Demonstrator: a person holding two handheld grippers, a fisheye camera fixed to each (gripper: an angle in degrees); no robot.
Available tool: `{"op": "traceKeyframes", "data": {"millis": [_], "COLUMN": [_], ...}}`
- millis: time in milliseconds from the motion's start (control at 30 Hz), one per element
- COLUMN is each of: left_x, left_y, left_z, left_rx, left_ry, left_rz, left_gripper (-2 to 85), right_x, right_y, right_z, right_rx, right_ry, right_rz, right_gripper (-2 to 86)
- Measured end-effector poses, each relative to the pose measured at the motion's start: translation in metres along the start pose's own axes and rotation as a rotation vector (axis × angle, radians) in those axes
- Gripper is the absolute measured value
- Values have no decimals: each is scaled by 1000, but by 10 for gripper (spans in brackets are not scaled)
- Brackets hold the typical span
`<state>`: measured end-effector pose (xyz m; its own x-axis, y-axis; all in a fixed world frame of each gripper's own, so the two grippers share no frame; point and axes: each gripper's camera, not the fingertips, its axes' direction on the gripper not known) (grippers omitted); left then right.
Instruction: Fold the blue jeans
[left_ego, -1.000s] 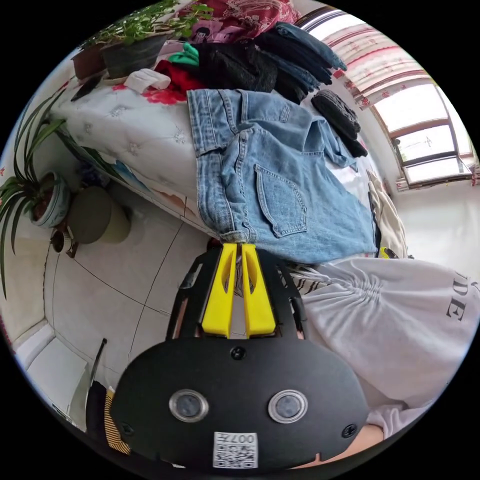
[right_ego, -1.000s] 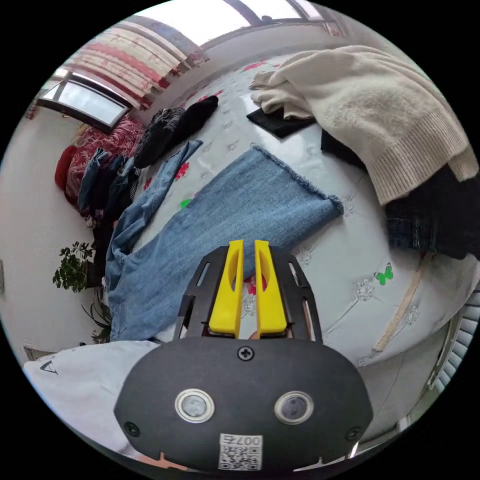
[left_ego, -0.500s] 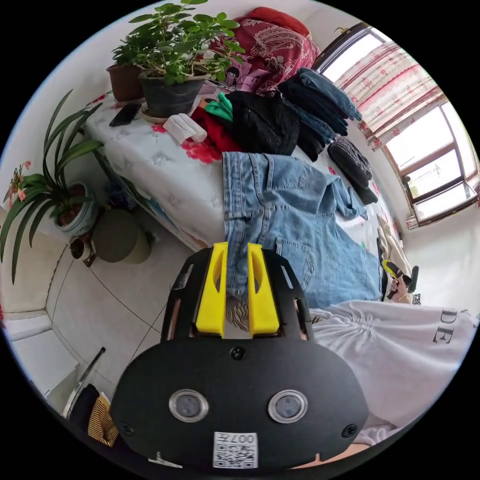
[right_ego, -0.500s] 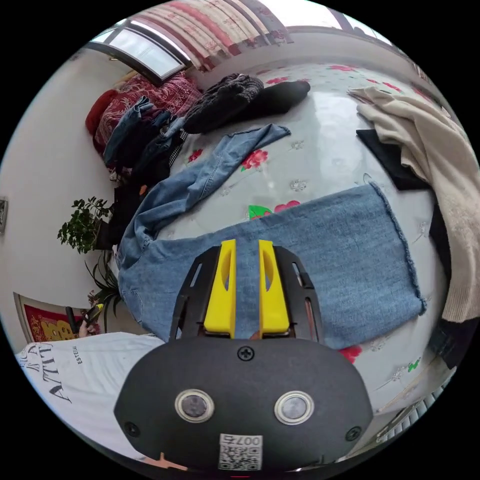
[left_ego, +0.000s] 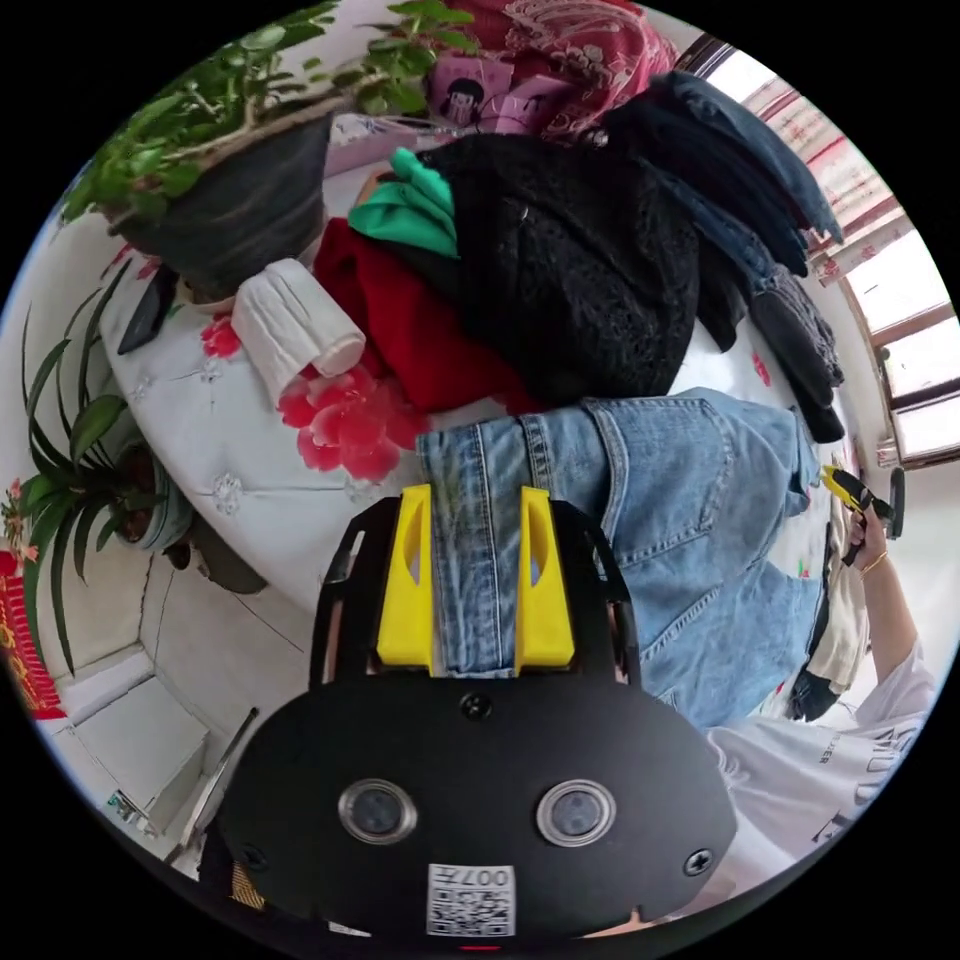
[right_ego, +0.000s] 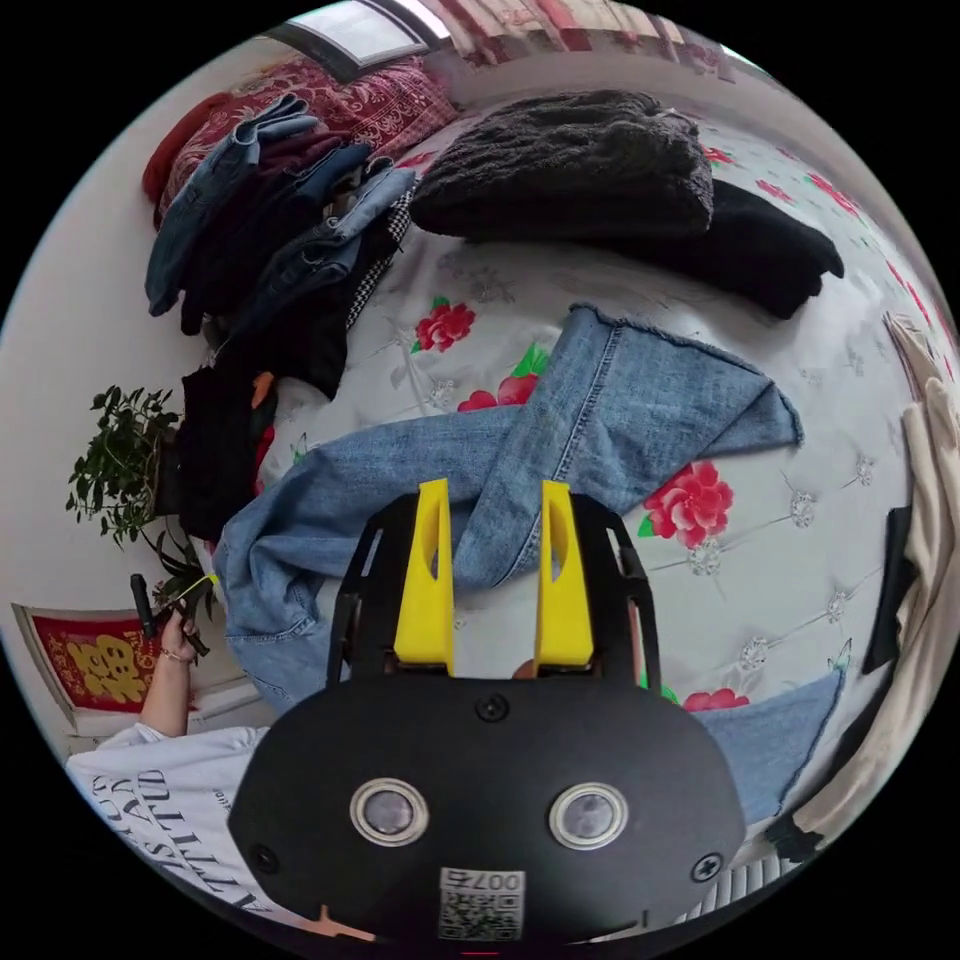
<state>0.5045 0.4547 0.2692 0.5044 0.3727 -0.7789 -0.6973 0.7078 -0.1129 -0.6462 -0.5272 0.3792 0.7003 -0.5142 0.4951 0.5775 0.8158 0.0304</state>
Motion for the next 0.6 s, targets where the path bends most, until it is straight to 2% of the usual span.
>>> {"op": "traceKeyframes", "data": {"millis": [67, 133, 200, 300, 367, 433, 500, 600], "left_x": [6, 22, 40, 31, 21, 14, 11, 4], "left_y": [-11, -14, -14, -5, 10, 34, 67, 93], "left_z": [19, 21, 19, -3, -34, -69, -98, -105], "left_rx": [-73, -74, -90, -52, 32, 130, 204, 184], "left_ry": [-29, -142, -208, -122, -29, 65, 166, 244], "left_rz": [-6, 58, 165, 126, 87, 91, 136, 140], "left_gripper": [92, 73, 52, 43, 46, 49, 52, 66], "right_x": [11, 23, 29, 51, 83, 111, 145, 205], "right_y": [-22, -26, -23, 7, 67, 120, 168, 241], "right_z": [42, 66, 57, -11, -86, -127, -140, -118], "right_rx": [-109, -172, -119, 134, 335, 414, 382, 244], "right_ry": [23, 30, 45, -46, -128, -106, -97, -35], "right_rz": [40, 79, 74, 71, 59, 74, 142, 398], "right_gripper": [88, 61, 22, 5, 1, 1, 2, 14]}}
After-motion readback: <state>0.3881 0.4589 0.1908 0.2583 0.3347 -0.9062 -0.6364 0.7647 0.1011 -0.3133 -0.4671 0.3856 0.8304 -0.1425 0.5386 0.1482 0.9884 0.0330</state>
